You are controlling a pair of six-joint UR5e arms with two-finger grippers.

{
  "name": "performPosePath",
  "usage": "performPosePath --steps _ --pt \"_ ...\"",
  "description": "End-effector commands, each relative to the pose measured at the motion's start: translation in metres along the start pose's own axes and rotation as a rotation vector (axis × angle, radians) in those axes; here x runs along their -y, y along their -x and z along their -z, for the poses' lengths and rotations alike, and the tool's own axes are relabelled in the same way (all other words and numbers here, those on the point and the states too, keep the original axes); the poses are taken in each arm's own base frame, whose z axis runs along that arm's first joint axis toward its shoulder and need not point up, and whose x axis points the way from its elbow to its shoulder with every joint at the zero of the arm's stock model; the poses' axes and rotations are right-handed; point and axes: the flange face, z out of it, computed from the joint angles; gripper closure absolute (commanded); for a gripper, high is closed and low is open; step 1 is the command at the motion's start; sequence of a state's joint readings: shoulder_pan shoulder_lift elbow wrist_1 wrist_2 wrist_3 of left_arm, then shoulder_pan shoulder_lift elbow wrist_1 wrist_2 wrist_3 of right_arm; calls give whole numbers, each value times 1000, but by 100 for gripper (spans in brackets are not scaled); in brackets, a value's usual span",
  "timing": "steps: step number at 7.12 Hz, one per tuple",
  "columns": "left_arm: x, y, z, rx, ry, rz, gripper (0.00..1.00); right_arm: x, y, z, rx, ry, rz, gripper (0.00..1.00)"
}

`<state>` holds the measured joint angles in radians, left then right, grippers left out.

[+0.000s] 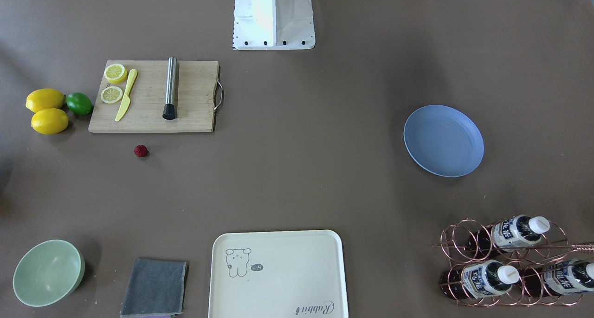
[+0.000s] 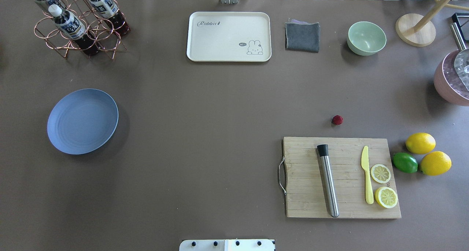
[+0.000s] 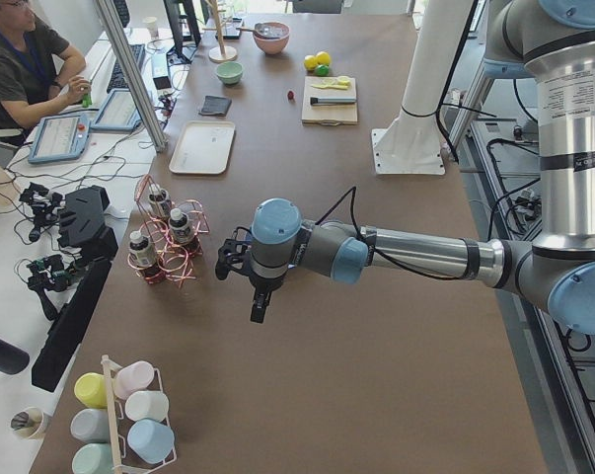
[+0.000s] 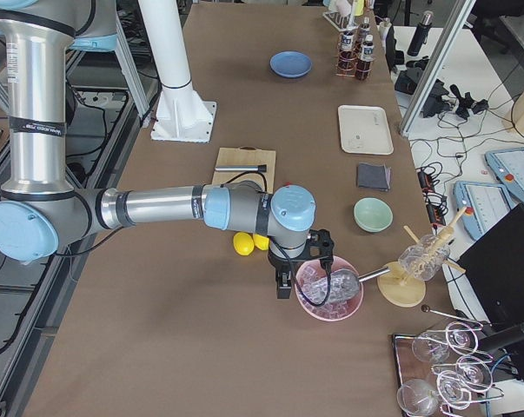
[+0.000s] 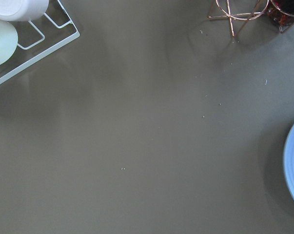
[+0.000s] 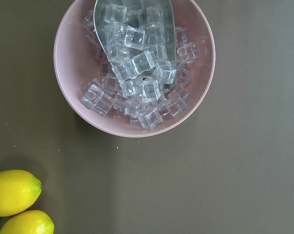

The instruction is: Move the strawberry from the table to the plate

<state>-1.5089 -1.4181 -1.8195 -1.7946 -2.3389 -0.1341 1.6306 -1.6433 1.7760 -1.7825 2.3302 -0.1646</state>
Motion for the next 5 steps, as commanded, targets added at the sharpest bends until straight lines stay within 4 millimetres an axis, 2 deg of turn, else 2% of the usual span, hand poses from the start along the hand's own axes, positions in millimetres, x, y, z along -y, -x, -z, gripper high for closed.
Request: performPosePath --steps 1,5 --pt "-6 -2 1 -4 0 -2 3 -1 -1 -1 0 2 -2 0" --pt "-8 -2 1 -8 -12 -17 3 -2 -3 -4 1 7 -6 0"
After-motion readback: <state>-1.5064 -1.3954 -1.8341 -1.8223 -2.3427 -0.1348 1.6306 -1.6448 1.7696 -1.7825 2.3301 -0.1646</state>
